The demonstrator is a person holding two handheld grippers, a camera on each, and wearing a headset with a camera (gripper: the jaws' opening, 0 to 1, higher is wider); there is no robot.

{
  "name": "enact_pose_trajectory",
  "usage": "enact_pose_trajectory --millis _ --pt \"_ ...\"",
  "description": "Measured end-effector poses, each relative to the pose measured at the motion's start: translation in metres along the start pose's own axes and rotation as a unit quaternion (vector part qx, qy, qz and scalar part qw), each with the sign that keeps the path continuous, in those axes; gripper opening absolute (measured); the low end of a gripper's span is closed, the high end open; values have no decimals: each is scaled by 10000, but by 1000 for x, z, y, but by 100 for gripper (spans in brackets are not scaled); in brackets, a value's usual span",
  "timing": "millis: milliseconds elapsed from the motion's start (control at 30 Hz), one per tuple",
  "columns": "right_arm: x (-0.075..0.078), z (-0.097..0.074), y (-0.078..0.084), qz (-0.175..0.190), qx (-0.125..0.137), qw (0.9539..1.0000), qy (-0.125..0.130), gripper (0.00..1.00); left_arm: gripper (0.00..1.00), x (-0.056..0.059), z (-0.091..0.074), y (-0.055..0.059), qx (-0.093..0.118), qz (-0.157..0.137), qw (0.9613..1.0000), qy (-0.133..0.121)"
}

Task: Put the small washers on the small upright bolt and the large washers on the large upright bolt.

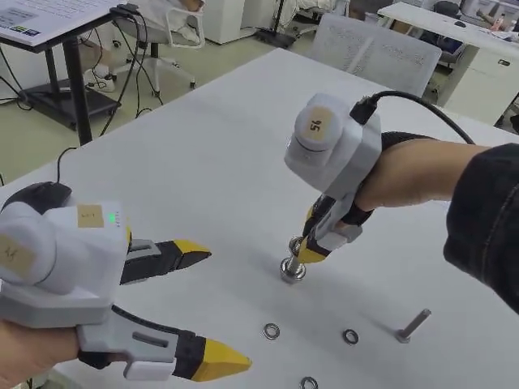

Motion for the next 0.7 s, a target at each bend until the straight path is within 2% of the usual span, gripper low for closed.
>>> enact_pose_trajectory --millis 700 --pt "-4 19 3 69 -75 9999 -134 24 82 1 1 1 -47 -22 10000 18"
Point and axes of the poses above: the centre of the closed fingertips' face, and the gripper's own axes: z roughly forward along the fingers, x roughly to its right, y roughly out of its underside, the point moved 9 cm from there along -z, roughly backward along the fingers, and after that the axes turned 10 degrees about z, right-handed, at the moved point
